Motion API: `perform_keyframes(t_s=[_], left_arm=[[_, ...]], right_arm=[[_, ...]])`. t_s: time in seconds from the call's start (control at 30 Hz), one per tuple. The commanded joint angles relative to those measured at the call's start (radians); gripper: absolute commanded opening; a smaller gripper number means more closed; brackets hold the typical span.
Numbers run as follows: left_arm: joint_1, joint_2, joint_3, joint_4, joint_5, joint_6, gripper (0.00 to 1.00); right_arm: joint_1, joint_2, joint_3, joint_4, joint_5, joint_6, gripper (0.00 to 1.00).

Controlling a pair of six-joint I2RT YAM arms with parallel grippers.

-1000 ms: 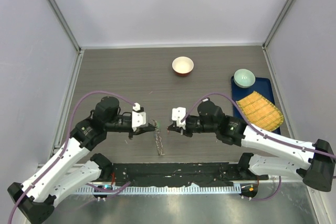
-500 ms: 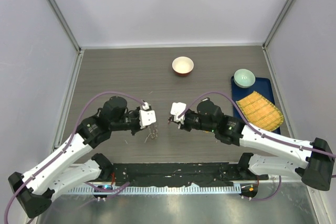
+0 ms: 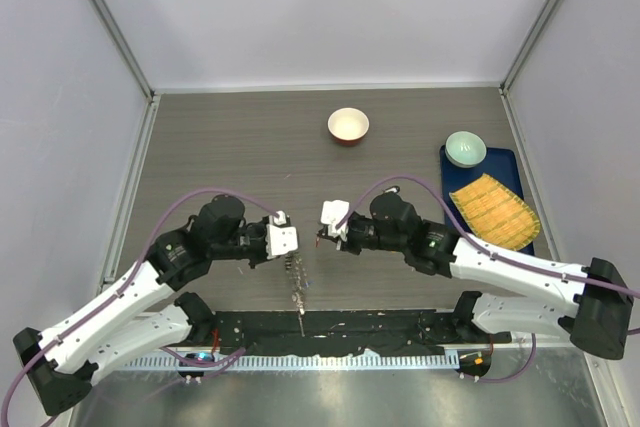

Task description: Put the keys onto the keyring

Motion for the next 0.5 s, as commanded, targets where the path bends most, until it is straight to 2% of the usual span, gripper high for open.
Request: perform_keyframes(t_s=[0.0,0.47], left_arm=[[-0.003,-0.016,-0.011,0.095,0.094,0.013,0.0],[-0.003,-0.038,-0.053,0.192,0.08,-0.054,0.0]], right_arm=[[0.006,0.049,0.02,0.086,-0.083,0.003,0.01],[0.006,0.114,0.016,0.193,-0.214,0.041,0.01]])
